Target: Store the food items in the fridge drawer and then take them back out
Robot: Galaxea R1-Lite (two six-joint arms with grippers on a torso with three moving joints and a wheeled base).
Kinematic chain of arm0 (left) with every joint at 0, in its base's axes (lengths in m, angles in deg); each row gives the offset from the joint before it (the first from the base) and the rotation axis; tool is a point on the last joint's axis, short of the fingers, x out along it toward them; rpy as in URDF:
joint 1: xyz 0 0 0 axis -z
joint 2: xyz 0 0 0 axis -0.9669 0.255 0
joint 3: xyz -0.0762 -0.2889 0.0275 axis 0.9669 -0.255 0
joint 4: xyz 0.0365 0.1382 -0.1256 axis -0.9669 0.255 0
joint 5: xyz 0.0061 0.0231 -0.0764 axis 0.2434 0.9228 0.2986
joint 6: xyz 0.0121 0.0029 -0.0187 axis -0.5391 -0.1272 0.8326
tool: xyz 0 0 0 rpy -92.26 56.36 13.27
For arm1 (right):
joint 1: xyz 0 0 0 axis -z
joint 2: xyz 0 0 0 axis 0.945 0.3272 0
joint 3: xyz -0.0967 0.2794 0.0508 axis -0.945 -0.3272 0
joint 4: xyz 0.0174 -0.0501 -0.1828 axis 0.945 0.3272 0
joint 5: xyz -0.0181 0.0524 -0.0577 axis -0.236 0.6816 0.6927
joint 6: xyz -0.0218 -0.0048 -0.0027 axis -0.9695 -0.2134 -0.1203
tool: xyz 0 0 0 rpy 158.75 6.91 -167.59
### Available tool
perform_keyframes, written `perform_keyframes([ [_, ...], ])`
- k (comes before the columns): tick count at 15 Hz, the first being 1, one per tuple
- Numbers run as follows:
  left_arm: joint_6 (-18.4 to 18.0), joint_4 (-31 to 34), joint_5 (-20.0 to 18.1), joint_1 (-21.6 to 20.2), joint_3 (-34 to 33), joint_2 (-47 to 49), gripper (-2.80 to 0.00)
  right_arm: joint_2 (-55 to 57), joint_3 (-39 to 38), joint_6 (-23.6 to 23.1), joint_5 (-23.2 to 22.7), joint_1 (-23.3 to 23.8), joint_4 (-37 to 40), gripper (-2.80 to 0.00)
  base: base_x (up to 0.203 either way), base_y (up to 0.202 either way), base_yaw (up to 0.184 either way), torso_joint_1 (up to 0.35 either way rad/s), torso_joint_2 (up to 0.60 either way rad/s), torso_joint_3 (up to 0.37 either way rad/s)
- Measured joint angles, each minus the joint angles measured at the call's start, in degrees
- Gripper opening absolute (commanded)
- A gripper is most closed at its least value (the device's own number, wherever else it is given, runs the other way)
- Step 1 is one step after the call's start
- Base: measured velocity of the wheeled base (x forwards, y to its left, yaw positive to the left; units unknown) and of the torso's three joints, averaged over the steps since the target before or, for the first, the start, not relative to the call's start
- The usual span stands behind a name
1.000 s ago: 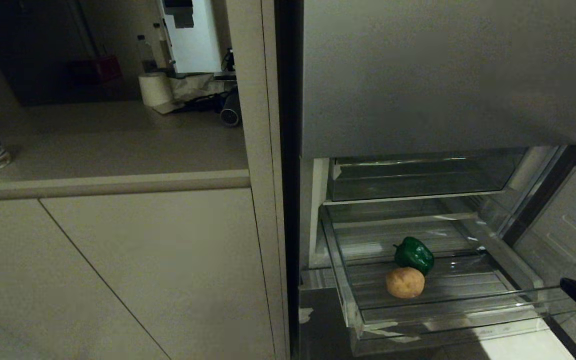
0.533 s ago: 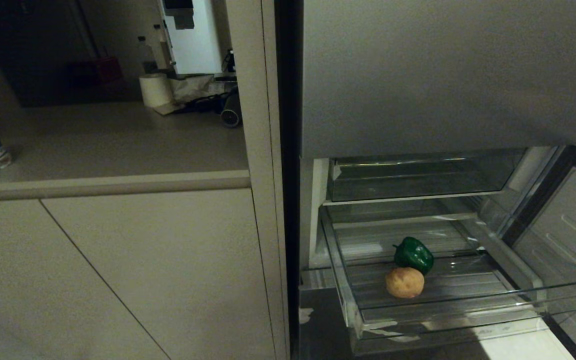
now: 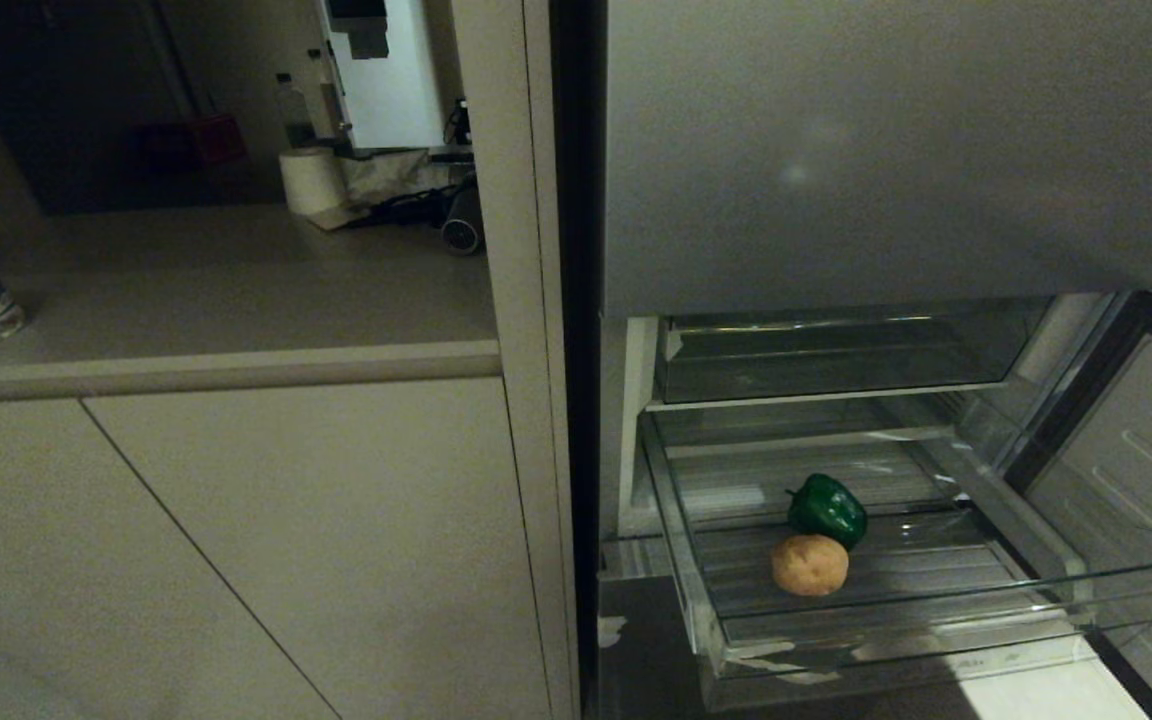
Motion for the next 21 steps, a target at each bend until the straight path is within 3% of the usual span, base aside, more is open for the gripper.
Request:
perform_keyframes([
  [3,0.0,0.0,0.0,0.0,0.0,0.0,-2.80,-0.1,0.0,-5.7,0.0,0.0,-0.4,-2.80,0.000,0.000,0.000,0.000,0.00,0.000],
  [7,0.0,0.0,0.0,0.0,0.0,0.0,-2.80,-0.1,0.0,-22.6,-1.3,0.0,1.8,-2.80,0.000,0.000,0.000,0.000,0.00,0.000],
  [8,0.0,0.0,0.0,0.0,0.0,0.0,-2.80,-0.1,0.0,-23.0,-1.3,0.0,1.9,-2.80,0.000,0.000,0.000,0.000,0.00,0.000],
  [11,0.0,0.0,0.0,0.0,0.0,0.0,-2.80,-0.1,0.0,-17.9,-0.2,0.0,1.8,-2.80,0.000,0.000,0.000,0.000,0.00,0.000],
  [21,0.0,0.0,0.0,0.0,0.0,0.0,-2.80,-0.1,0.0,-16.8,0.0,0.0,1.8,-2.80,0.000,0.000,0.000,0.000,0.00,0.000],
])
